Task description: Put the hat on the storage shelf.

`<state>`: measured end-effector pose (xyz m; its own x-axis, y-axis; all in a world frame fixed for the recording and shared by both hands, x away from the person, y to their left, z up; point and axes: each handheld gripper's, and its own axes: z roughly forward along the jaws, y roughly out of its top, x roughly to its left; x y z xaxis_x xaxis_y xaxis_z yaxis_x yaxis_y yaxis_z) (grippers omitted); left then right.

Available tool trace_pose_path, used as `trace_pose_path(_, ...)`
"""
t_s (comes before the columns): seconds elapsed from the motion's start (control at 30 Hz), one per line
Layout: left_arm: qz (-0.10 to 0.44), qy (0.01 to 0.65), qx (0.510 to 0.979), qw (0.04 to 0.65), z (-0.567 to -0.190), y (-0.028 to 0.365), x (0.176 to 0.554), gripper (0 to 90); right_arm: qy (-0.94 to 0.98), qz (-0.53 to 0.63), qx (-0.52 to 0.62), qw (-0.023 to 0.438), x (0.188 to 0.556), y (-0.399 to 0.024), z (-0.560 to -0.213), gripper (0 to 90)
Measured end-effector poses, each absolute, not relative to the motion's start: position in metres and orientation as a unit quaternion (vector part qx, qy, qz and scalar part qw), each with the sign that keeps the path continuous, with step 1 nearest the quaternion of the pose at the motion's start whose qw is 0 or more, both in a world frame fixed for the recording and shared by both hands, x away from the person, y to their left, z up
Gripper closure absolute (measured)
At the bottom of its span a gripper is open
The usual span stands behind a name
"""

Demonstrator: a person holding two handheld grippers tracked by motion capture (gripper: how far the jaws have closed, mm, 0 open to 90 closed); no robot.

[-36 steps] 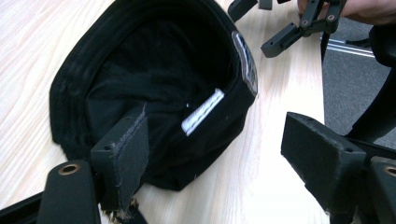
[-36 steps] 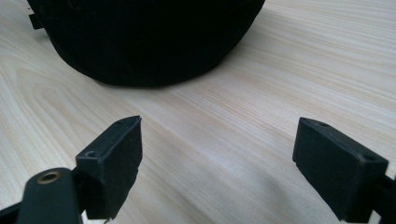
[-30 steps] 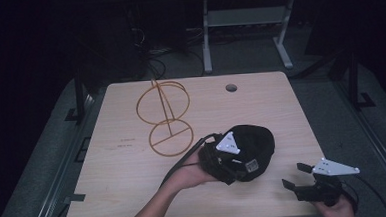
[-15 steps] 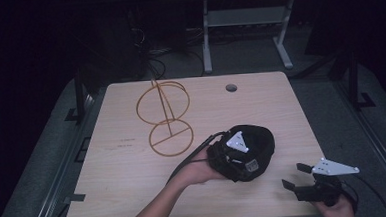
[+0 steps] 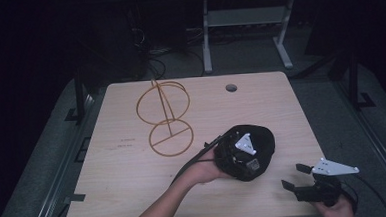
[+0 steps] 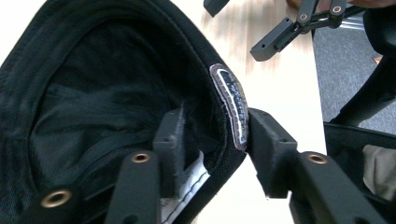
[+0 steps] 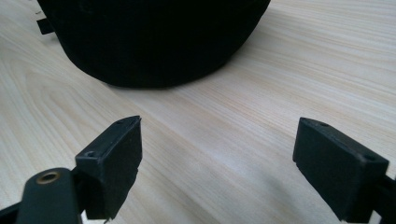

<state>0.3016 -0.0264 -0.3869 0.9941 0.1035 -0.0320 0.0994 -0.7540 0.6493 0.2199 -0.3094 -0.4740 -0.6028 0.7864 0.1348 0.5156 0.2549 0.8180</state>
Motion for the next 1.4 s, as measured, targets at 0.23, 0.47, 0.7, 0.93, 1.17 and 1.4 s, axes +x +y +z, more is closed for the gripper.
trace_pose_path(0.23,0.002,0.052,0.932,0.360,-0.383,-0.027,0.304,69.9,0.779,0.445,0.419,0.139,0.221,-0.308,-0.475,14.0)
trace_pose_path(0.47,-0.007,0.072,0.915,0.398,-0.364,-0.018,0.314,79.0,0.768,0.469,0.417,0.129,0.220,-0.310,-0.472,13.9)
trace_pose_path(0.7,-0.028,0.102,0.888,0.448,-0.338,-0.003,0.329,79.6,0.764,0.487,0.400,0.137,0.219,-0.301,-0.463,13.9)
trace_pose_path(0.93,-0.049,0.119,0.873,0.471,-0.320,0.007,0.340,79.6,0.764,0.505,0.371,0.154,0.218,-0.287,-0.451,14.1)
trace_pose_path(1.17,-0.047,0.111,0.871,0.476,-0.308,0.006,0.339,79.6,0.747,0.542,0.353,0.155,0.225,-0.276,-0.438,14.9)
trace_pose_path(1.4,-0.049,0.091,0.873,0.477,-0.296,-0.007,0.336,79.6,0.726,0.578,0.334,0.164,0.235,-0.268,-0.423,16.5)
